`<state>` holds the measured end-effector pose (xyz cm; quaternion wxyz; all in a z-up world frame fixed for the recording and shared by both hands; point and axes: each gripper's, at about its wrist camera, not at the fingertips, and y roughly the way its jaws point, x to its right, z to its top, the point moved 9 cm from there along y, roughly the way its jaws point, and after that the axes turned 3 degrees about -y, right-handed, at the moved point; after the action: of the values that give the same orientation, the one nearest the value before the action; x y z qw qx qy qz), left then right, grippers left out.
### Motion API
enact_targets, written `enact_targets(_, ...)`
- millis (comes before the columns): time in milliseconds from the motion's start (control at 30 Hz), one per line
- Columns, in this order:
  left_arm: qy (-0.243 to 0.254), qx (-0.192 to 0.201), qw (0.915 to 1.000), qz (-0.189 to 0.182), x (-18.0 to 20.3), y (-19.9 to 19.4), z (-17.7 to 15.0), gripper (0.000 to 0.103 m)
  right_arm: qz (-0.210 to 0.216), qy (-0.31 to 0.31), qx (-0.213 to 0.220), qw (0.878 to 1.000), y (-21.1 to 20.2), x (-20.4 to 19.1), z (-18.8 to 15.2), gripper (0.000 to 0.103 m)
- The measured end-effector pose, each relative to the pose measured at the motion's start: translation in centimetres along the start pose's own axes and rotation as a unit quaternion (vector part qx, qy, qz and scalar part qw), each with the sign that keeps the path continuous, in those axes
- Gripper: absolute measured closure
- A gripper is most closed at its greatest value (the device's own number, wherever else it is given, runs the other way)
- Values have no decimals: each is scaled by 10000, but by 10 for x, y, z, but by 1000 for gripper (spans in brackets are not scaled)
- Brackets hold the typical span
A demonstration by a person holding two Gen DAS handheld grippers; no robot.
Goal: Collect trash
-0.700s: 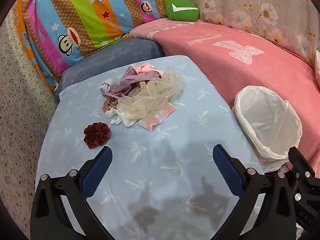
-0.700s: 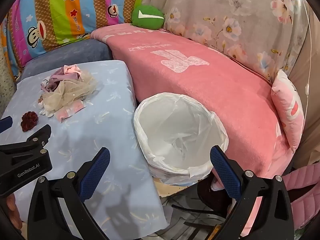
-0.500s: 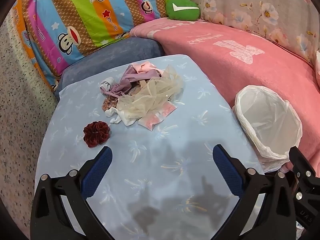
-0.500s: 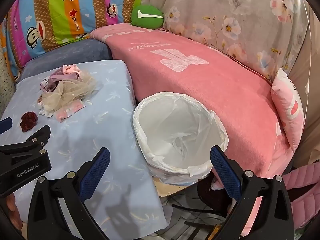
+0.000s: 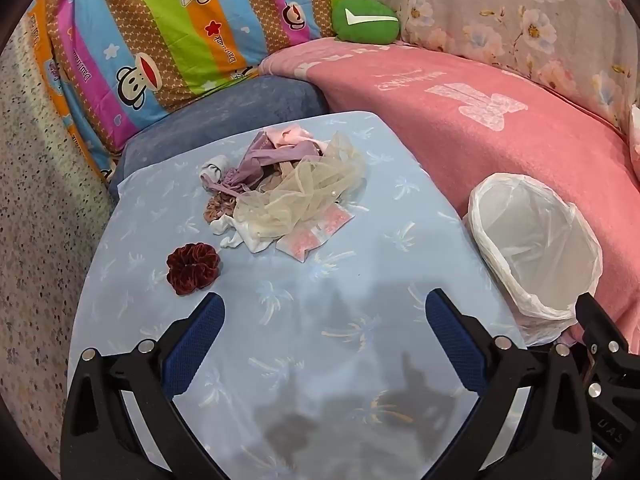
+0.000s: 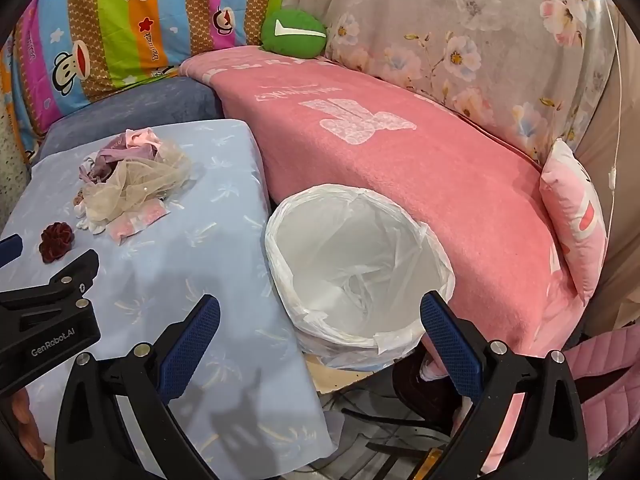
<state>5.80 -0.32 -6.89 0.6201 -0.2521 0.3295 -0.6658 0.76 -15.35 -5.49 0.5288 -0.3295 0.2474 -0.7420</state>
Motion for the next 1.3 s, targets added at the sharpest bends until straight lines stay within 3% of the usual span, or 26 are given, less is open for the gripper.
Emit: enact_targets(1300, -37, 49, 10000, -47, 1, -3, 2, 7, -68, -45, 24, 10000, -4, 0, 3, 6)
